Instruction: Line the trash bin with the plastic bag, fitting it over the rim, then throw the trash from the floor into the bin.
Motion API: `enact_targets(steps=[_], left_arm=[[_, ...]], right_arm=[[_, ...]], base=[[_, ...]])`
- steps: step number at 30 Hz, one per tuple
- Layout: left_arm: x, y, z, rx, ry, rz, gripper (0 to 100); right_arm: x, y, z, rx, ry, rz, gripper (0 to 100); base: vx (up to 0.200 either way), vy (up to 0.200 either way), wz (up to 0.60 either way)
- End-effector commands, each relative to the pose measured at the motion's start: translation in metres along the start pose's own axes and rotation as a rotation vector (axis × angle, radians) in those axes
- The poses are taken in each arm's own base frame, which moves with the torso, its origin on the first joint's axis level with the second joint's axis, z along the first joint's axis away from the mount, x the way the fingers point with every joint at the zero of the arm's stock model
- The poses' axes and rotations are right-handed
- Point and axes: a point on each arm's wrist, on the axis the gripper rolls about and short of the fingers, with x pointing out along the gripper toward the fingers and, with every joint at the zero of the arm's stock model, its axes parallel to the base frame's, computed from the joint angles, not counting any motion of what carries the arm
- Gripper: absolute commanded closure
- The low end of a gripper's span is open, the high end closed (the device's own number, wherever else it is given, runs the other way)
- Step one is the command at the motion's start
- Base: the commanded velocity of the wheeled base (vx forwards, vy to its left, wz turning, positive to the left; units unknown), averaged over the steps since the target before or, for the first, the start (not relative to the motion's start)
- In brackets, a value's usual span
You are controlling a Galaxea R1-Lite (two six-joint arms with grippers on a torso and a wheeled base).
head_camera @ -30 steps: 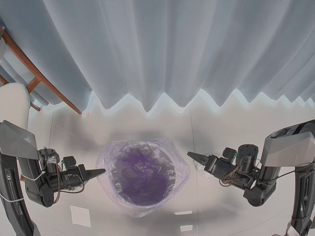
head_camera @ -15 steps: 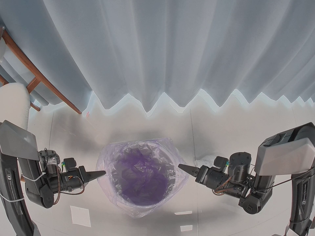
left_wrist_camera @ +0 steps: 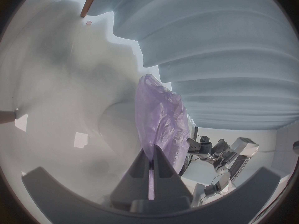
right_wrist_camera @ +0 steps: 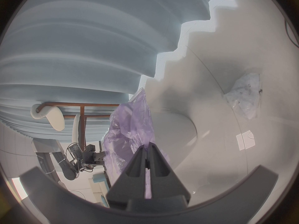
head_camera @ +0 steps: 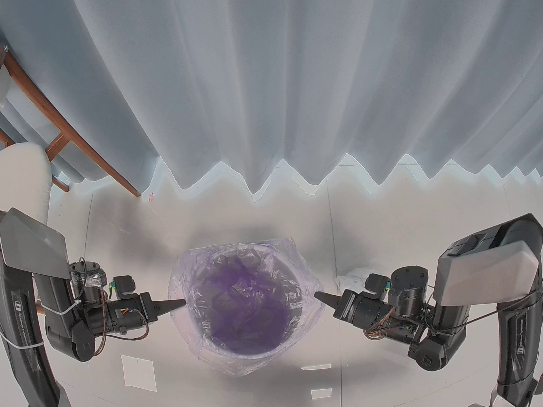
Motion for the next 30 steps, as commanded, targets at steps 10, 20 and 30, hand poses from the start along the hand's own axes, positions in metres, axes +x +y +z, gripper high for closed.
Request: enact_targets(steps=[10,20,30], left_arm=[[0.006,0.041,-0.015,-0.025,0.023,0.114,100],[0.014,0.048,-0.016,-0.005,-0.019,0.215,100],[0.019,0.057,-0.031,0.144,0.012,0.341,100]], right_arm=[[0.015,-0.037,0.004,-0.091,-0.093,-0.140,100],[0.022,-0.044,0.000,-0.098,-0.116,-0.177,100],[0.025,-0.050,-0.005,-0.128,-0.119,-0.214,100]], base=[[0.000,0.000,0.00],[0.000,0.000,0.00],[0.000,0.000,0.00]])
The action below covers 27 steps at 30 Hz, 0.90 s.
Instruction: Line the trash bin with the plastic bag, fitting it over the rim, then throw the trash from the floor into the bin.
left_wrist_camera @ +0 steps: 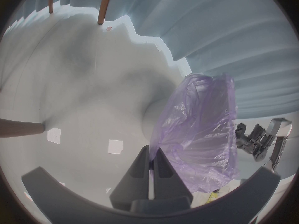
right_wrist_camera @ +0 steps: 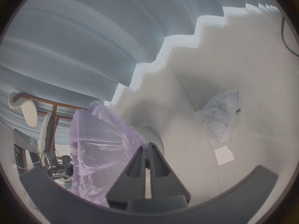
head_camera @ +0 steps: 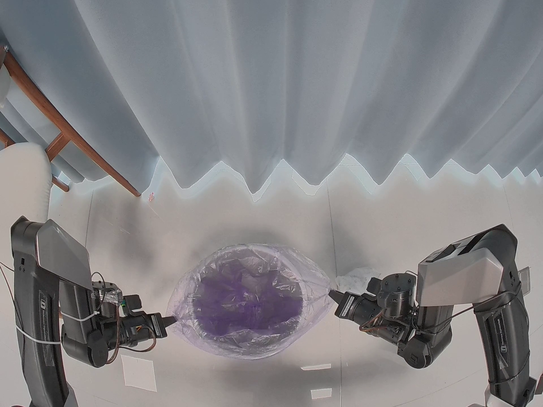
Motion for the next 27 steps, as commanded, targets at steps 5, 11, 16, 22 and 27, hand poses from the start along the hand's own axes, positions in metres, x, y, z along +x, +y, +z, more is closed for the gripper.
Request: enact_targets(steps=[5,11,16,22,27], left_arm=[[0.002,0.002,-0.009,-0.005,0.035,0.004,100],[-0.002,-0.001,-0.008,-0.005,0.035,0.003,0],[-0.015,-0.009,0.003,0.012,-0.003,-0.031,0],[-0.049,-0.033,0.016,0.044,-0.058,-0.083,0],[-0.074,-0.051,0.030,0.095,-0.136,-0.134,0]], right_arm=[[0.000,0.002,-0.005,-0.009,0.004,0.007,100],[-0.003,0.005,-0.005,-0.001,0.009,0.011,0],[-0.025,0.015,0.010,0.083,0.010,0.046,0],[-0.055,0.033,0.034,0.144,0.025,0.165,0],[-0.075,0.040,0.049,0.138,0.014,0.221,0]], base=[[0.000,0.000,0.00],[0.000,0.000,0.00],[0.000,0.000,0.00],[0.000,0.000,0.00],[0.000,0.000,0.00]])
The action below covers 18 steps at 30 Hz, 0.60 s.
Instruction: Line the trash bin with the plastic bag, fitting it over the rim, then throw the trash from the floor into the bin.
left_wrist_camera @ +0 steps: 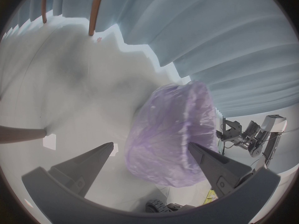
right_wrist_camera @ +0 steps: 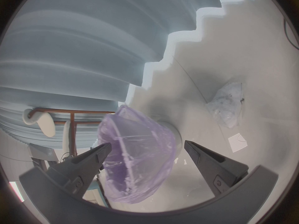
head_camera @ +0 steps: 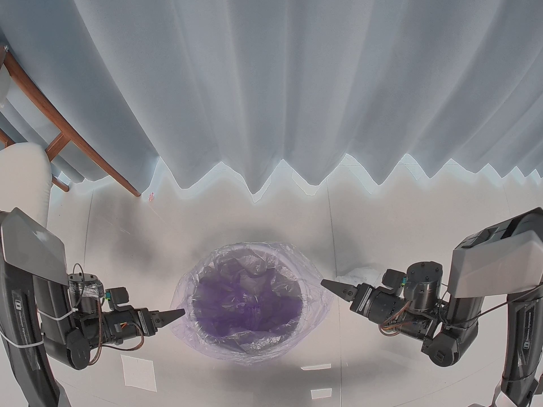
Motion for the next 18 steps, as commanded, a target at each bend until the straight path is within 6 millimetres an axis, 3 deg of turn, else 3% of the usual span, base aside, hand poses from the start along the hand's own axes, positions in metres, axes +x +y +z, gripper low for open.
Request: enact_targets(steps=[1,7,10,11,14,18], left_arm=[[-0.032,-0.025,0.025,0.078,-0.128,-0.054,0],[-0.037,-0.041,0.053,0.073,-0.243,-0.124,0],[-0.036,-0.042,0.061,0.066,-0.264,-0.142,0],[-0.036,-0.042,0.061,0.063,-0.264,-0.142,0],[-0.036,-0.043,0.060,0.052,-0.261,-0.148,0],[-0.036,-0.043,0.060,0.053,-0.262,-0.146,0]], right_arm=[[-0.030,0.025,0.022,-0.009,-0.040,0.105,0],[-0.058,0.056,0.005,-0.017,0.082,0.239,0],[-0.065,0.080,-0.021,0.014,0.188,0.313,0],[-0.065,0.081,-0.022,0.015,0.192,0.313,0],[-0.065,0.090,-0.050,0.023,0.300,0.324,0],[-0.053,0.086,-0.067,0.061,0.350,0.284,0]], base=[[0.000,0.000,0.00],[0.000,0.000,0.00],[-0.133,0.000,0.00],[-0.200,0.000,0.00],[-0.200,0.000,0.00],[-0.200,0.000,0.00]])
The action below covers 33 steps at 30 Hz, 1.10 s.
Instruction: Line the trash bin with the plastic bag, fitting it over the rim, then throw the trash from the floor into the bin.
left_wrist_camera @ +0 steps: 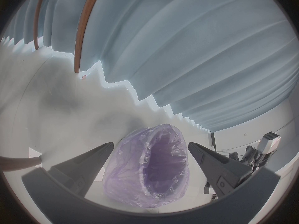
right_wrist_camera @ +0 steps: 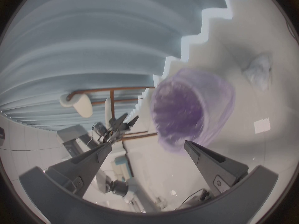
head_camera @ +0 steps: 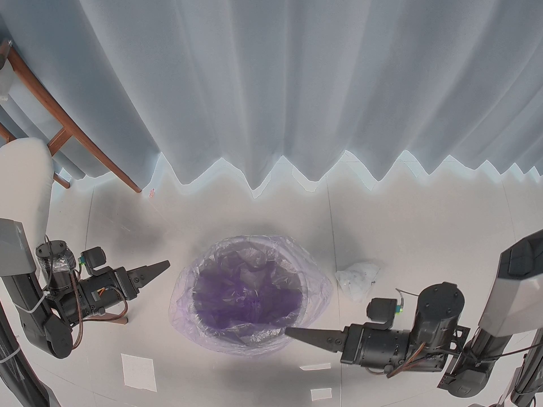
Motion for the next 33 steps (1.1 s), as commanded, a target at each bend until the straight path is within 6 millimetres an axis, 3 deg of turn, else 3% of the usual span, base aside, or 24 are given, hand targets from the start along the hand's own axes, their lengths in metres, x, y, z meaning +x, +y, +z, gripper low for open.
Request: enact_targets(steps=[1,5,13,26,33], left_arm=[[-0.002,-0.005,0.007,0.014,-0.027,-0.016,0],[-0.005,-0.011,-0.001,0.004,0.002,-0.025,0],[0.003,-0.017,-0.020,-0.025,0.092,-0.049,0],[0.015,-0.019,-0.042,-0.090,0.196,-0.067,0],[0.020,-0.026,-0.057,-0.103,0.270,-0.091,0]], right_arm=[[0.012,0.000,-0.021,0.035,0.066,-0.005,0],[0.030,-0.011,-0.024,0.047,0.040,-0.048,0],[0.078,-0.031,-0.034,0.019,-0.139,-0.169,0],[0.086,-0.034,-0.030,0.065,-0.158,-0.166,0],[0.091,-0.047,-0.014,0.068,-0.231,-0.193,0]], base=[[-0.200,0.000,0.00],[-0.200,0.000,0.00],[0.000,0.000,0.00],[0.000,0.000,0.00],[0.000,0.000,0.00]])
